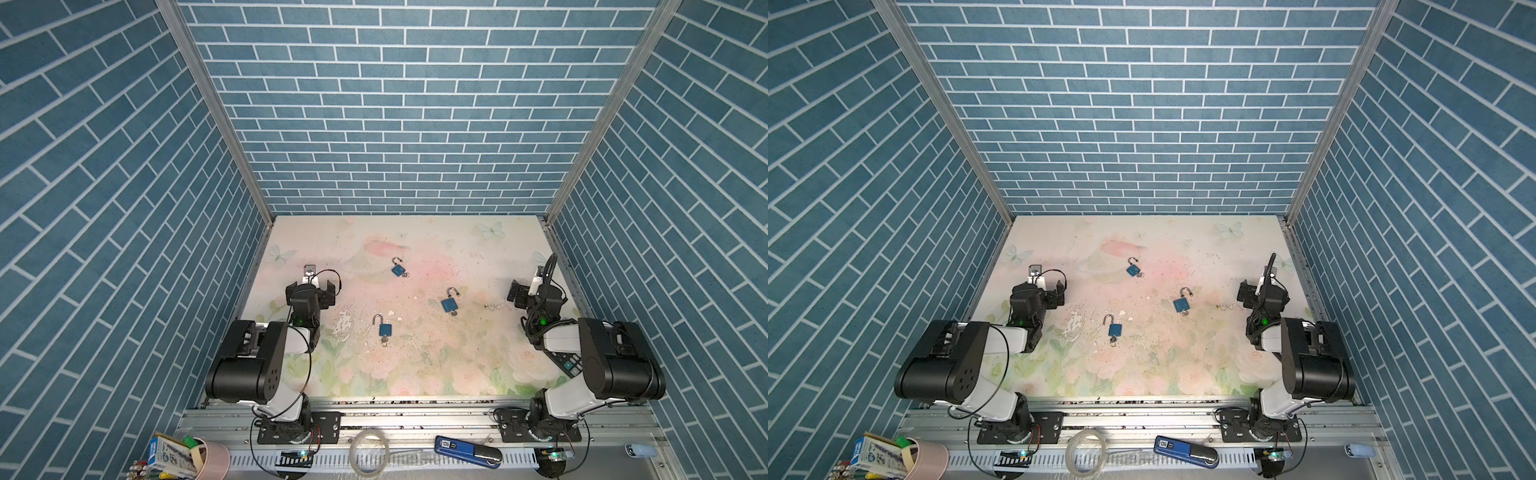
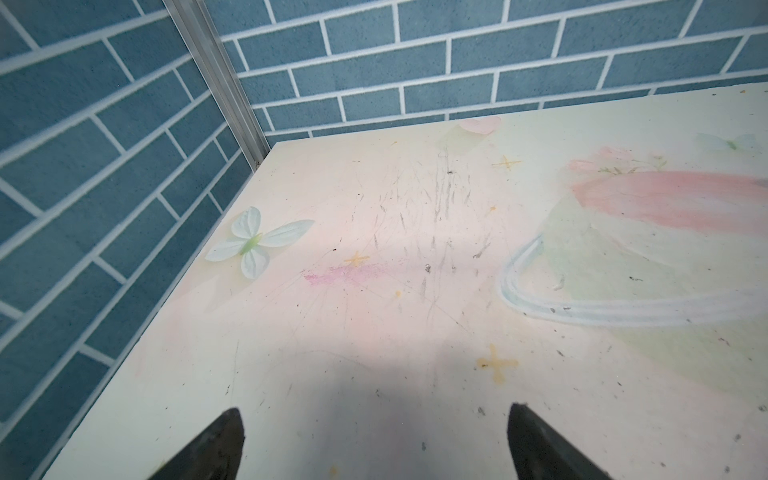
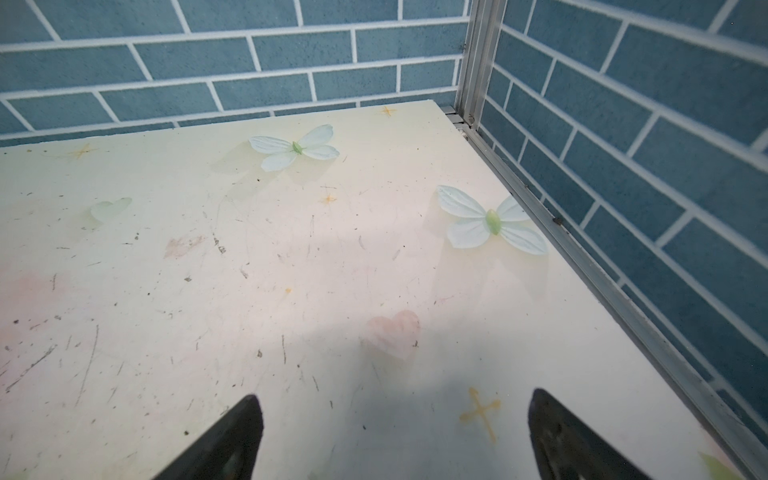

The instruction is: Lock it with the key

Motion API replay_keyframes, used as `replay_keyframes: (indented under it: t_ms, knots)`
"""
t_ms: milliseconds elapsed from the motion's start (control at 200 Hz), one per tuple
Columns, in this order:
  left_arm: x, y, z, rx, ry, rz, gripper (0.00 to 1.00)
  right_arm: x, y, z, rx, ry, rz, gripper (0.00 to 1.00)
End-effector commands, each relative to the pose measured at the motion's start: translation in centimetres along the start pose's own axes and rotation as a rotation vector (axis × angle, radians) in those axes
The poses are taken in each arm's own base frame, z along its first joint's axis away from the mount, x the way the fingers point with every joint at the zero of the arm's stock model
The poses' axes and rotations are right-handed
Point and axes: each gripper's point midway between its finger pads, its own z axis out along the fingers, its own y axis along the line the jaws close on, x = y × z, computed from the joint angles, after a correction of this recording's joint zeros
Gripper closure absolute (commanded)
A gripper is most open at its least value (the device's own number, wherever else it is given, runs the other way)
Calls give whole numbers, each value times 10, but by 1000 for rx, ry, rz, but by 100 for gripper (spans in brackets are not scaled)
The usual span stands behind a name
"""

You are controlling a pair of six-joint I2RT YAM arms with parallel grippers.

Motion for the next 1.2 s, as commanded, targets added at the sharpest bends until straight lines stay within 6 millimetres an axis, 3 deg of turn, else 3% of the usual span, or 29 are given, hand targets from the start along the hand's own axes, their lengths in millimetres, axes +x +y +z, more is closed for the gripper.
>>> replay_keyframes:
  t_ms: [0,405,510,620,805,990,1025,1195]
  knots:
    - [-10,2,0,0,-22,-10,0,-6,-1,2,10,-15,-17,1]
    - [-9,1,0,0,-18,-9,0,-7,-2,1,10,-20,-16,1]
    - [-13,-7,-1,45,-15,18,1,-9,-2,-2,12,-36,-16,1]
    - [-21,-4,-4,23,-11,22,0,-14,-3,-8,14,-47,-12,1]
    - [-34,1,-2,-22,77,40,0,-29,0,-16,-2,-24,-22,1]
    - [-51,-14,-7,6,181,73,0,-53,8,-31,-54,-30,-18,1]
    - [-65,-20,-8,33,171,62,0,-57,10,-34,-66,-32,-16,1]
    - [-81,-33,-25,103,192,-58,0,-76,19,-49,-111,-24,6,1]
